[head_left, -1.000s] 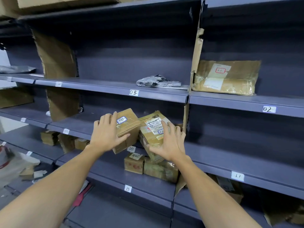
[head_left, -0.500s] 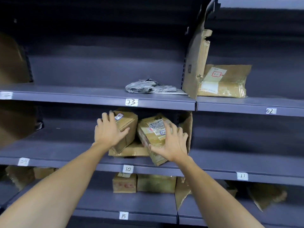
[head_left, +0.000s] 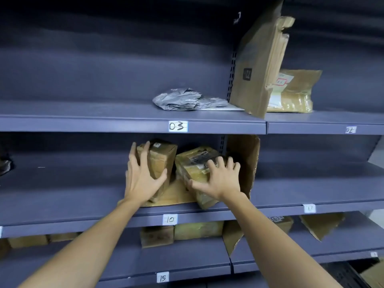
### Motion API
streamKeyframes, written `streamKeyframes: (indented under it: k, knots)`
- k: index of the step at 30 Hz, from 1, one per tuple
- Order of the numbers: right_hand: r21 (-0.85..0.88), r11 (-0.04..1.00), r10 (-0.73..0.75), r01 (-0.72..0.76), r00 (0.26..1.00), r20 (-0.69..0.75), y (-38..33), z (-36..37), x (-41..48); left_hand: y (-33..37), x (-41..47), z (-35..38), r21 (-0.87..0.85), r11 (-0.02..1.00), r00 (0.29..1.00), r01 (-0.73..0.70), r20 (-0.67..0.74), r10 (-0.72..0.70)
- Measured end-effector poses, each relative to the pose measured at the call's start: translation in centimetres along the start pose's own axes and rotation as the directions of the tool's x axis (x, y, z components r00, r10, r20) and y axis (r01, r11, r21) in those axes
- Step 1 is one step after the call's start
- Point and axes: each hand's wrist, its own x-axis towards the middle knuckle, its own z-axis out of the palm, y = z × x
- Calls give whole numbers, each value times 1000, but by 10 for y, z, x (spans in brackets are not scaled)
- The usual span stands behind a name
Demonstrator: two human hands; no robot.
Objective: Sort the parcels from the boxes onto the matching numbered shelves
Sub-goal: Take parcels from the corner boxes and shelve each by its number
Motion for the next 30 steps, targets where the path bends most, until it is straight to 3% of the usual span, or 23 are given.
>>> streamKeyframes:
  k: [2, 6, 15, 30]
  knots:
    - [-14, 1000, 9, -9, 1000, 14, -4, 2, 3, -18, -16, 2, -63, 998, 1000, -3, 31, 5]
    - [-39, 999, 29, -27, 999, 40, -12, 2, 8, -26, -15, 0, 1, 992, 989, 125, 82, -125]
    - [-52, 998, 23, -22, 999, 24, -11, 2, 7, -13, 12, 41, 231, 973, 975, -2, 219, -50]
    - [-61, 997, 39, -39, 999, 2, -13, 7, 9, -45, 15, 66, 154, 987, 963, -48, 268, 5]
